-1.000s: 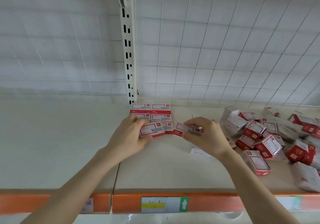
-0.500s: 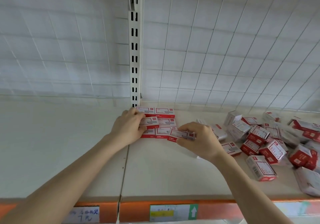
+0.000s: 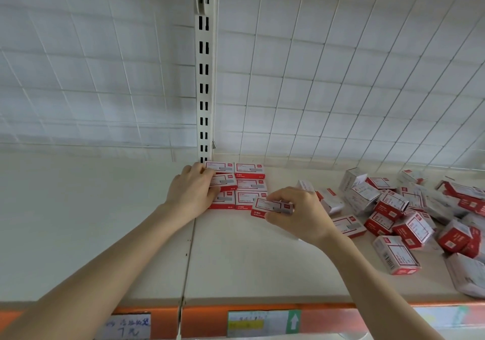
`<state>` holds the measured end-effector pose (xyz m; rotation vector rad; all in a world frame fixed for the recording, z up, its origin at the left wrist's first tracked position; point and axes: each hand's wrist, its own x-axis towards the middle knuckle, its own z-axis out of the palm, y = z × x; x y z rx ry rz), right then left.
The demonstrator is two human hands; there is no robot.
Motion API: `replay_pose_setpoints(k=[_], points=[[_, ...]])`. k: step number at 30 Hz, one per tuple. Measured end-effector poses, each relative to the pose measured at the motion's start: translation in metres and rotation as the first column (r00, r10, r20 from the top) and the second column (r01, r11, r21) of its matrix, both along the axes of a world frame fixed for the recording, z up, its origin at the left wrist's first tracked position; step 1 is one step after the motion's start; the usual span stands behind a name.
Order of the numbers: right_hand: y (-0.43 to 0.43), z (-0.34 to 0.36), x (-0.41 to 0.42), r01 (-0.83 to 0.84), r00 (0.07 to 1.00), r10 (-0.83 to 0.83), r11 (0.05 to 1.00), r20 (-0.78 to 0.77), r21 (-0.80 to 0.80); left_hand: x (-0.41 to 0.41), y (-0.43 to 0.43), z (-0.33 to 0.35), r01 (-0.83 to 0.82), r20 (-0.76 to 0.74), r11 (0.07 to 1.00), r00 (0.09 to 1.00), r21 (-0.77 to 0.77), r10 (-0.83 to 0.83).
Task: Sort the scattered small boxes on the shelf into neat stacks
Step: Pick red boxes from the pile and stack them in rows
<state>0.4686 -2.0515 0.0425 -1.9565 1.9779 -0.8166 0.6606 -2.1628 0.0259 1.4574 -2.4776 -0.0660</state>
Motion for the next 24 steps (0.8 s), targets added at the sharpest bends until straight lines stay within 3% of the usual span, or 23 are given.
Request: replay_pose_setpoints(k=[4, 8, 15, 24], points=[[-0.002, -0.002, 0.001, -0.005, 1.0, 0.005, 1.0, -0.01, 0.007, -0.001, 0.002, 0.002, 0.009, -0.032, 0.999, 0.999, -0.031, -0.01], [-0.011, 0.0, 0.002, -0.006, 0.999, 0.004, 0.999, -0.05, -0.032, -0.002, 0.013, 0.008, 0.013, 0.03, 0.997, 0.999, -0.077, -0.011], [-0.048, 0.001, 0.012, 0.005, 0.997, -0.007, 1.0, -0.078, -0.025, -0.013, 0.05, 0.001, 0.046, 0.167, 0.999, 0.985, 0.0, -0.046], [-0.054, -0.011, 0.012, 0.02, 0.988, -0.018, 1.0, -0.154, 0.015, -0.014, 0.053, -0.008, -0.012, 0.151, 1.0, 0.988, -0.004, 0.012]])
